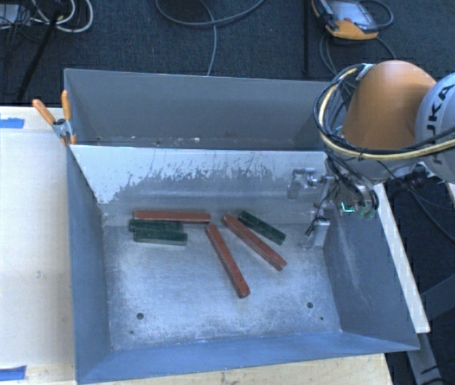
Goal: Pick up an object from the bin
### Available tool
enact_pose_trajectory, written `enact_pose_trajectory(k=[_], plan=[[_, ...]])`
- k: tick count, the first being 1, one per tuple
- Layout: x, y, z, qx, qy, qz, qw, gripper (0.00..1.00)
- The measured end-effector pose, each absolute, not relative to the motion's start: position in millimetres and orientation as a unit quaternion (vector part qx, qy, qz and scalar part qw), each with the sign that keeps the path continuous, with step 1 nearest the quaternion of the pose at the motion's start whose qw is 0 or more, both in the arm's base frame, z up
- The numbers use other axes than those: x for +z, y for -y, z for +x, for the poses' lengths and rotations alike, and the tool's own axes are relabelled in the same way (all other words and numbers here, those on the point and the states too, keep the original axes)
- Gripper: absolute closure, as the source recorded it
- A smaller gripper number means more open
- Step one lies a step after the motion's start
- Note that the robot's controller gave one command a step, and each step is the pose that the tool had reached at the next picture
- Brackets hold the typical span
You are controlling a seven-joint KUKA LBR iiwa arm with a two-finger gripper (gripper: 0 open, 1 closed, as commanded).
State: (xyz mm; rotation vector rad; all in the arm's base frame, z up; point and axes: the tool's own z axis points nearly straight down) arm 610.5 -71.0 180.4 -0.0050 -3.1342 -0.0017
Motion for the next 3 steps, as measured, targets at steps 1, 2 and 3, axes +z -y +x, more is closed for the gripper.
enact_pose_trajectory(k=[1,2,3], plan=[[185.4,70.8,612.0,0.0,1.0,-0.001,0.0,0.0],[135.8,63.3,608.8,0.0,0.997,-0.078,-0.001,0.0],[110.2,57.5,604.2,0.0,0.996,-0.091,0.002,0.0]])
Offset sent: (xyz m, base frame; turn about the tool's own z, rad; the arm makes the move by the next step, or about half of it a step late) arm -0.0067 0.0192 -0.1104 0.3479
